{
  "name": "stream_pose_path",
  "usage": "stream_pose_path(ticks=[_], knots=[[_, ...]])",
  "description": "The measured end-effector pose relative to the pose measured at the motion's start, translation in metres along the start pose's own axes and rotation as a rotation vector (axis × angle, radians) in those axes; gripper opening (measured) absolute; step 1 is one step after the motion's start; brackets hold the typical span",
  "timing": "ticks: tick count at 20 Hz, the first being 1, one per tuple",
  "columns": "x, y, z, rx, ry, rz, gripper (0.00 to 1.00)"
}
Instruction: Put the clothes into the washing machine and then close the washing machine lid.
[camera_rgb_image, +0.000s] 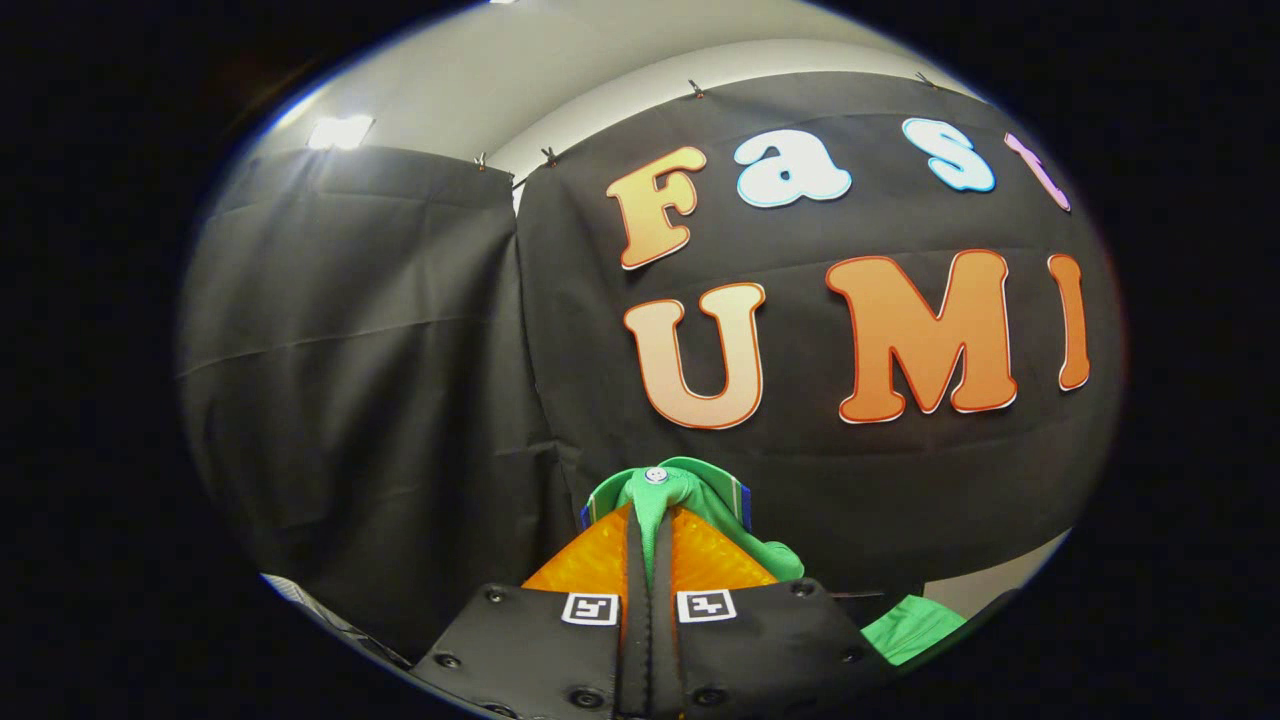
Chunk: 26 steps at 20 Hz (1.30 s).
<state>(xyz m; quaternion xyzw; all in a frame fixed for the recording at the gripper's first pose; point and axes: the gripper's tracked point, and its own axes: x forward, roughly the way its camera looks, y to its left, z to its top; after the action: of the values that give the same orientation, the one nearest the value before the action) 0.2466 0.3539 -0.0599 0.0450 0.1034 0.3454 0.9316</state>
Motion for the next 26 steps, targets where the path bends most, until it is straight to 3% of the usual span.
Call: stream_pose_path(ticks=[12,18,26], knots=[[0.048,-0.002,-0.067,0.132,0.087,0.010,0.08],[0.058,-0.001,-0.097,0.113,0.135,-0.003,0.08],[0.056,-0.037,-0.199,0.157,0.302,-0.097,0.08]])
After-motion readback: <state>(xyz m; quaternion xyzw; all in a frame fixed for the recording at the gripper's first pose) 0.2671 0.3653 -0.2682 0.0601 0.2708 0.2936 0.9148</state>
